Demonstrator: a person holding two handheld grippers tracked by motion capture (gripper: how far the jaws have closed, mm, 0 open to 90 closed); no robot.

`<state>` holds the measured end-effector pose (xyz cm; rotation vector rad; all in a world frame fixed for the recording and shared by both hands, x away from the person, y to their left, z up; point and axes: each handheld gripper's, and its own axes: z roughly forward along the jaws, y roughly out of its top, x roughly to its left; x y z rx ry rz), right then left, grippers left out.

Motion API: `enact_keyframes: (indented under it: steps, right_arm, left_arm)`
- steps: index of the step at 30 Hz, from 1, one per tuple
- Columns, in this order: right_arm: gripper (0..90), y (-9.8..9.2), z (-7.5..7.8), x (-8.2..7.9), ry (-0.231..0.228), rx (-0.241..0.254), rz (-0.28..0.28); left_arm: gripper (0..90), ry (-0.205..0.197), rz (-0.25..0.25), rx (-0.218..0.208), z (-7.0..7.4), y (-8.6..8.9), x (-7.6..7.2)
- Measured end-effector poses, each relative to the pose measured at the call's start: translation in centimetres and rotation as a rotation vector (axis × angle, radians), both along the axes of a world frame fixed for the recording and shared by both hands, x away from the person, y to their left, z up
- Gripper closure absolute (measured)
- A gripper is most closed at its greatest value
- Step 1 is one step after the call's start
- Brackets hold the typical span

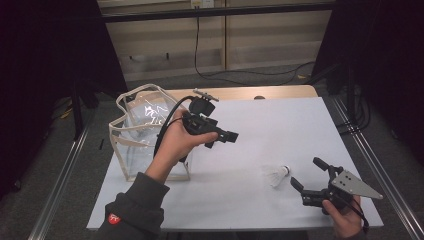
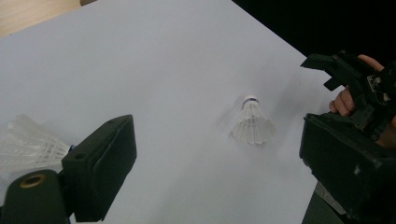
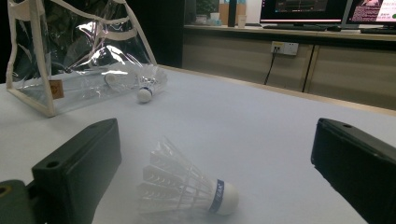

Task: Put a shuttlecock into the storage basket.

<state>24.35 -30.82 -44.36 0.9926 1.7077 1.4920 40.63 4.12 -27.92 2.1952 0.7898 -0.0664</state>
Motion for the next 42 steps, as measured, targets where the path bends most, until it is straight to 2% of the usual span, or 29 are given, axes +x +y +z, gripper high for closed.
enact_keyframes:
  steps: [23,42]
  right_arm:
    - [1.6,0.0,0.0,0.0,-0.001,0.0,-0.001]
    - [1.6,0.0,0.0,0.0,-0.003,0.0,0.002]
  left_arm:
    - [9.2,0.005,-0.045,0.007,-2.7,-1.2,-1.0]
    - [8.8,0.025,-0.057,-0.001,-4.6,-1.9,-1.5]
